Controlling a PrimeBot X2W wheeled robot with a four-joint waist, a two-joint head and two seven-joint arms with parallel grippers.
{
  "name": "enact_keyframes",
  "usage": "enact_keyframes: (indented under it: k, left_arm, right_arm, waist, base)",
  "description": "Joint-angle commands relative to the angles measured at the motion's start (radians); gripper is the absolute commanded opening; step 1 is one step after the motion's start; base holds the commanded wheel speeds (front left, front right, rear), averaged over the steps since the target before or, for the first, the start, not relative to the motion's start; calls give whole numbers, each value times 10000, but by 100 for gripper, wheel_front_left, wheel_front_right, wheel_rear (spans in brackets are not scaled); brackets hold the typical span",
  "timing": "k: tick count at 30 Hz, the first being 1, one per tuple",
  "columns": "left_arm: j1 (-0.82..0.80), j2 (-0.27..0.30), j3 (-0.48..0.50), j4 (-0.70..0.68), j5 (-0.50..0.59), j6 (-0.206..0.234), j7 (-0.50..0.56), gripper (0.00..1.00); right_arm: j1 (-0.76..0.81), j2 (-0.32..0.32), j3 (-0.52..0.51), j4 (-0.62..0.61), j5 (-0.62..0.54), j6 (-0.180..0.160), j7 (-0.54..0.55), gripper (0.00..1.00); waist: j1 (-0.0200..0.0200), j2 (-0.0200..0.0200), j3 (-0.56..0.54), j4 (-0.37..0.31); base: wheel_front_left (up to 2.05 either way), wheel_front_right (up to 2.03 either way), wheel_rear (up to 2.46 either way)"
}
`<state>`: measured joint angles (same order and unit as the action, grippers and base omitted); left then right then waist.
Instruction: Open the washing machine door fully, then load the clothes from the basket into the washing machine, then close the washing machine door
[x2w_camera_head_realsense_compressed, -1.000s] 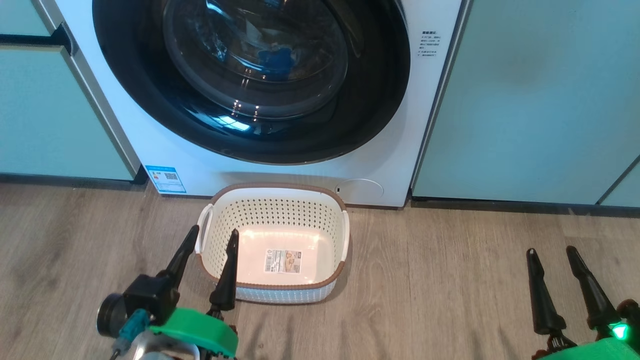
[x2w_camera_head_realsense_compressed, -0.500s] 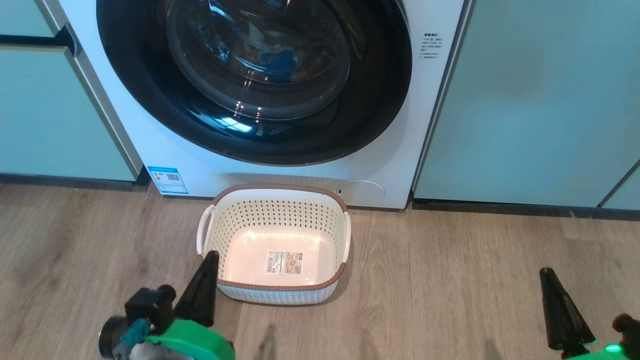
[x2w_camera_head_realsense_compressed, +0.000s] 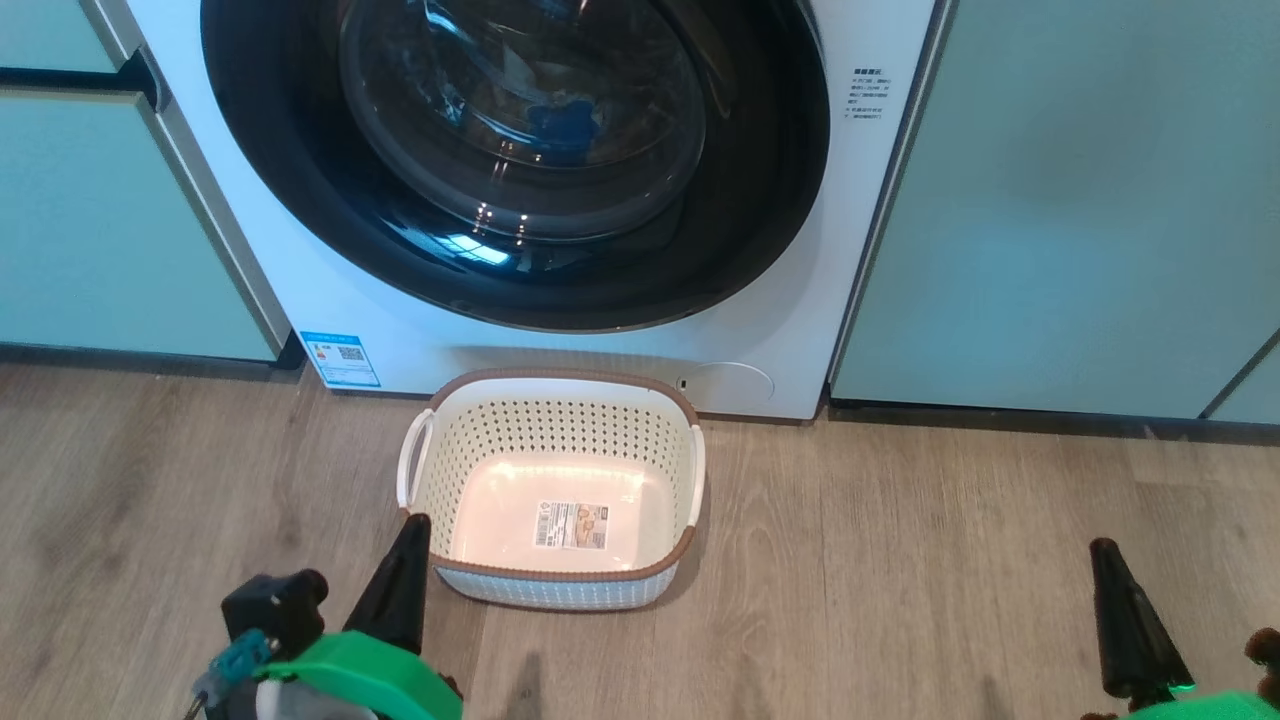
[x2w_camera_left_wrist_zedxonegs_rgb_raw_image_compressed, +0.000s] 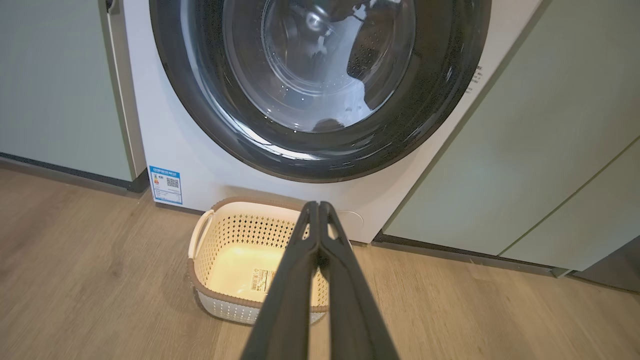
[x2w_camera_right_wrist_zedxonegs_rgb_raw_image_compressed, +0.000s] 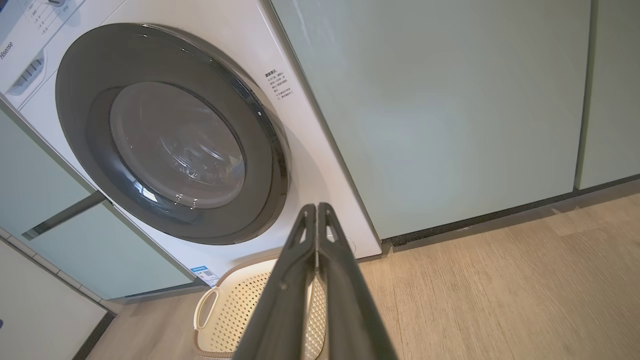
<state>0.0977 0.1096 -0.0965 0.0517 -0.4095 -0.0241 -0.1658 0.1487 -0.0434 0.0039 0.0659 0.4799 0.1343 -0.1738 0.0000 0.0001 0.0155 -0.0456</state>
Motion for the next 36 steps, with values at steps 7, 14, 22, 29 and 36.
enact_keyframes:
  k: [7,14,22,29,36]
  left_arm:
    - [-646,41,318,-68,-1101,-130,211,0]
    - [-746,21,412,67,-1937,-199,371,0]
    - [-860,-6,526,230,-2891,-279,559,0]
    - [-961,-32,630,376,-3723,-348,728,0]
    - [-1063,-62,738,524,-4551,-418,899,0]
  right_arm:
    - [-708,-218,-51,-107,1081,-9,242,0]
    - [-840,-248,-78,29,1882,-11,391,0]
    - [-993,-276,-117,185,2794,-13,568,0]
    - [-1127,-296,-157,323,3587,-15,728,0]
    - [-1262,-312,-203,461,4376,-17,893,0]
  waist:
    - [0,-1,-10,36]
    - [0,-1,-18,67]
    - [0,-1,-27,102]
    - [0,-1,-36,134]
    - [0,-1,-44,165]
  base:
    - [0,0,0]
    - [0,0,0]
    - [0,0,0]
    - [0,0,0]
    - [0,0,0]
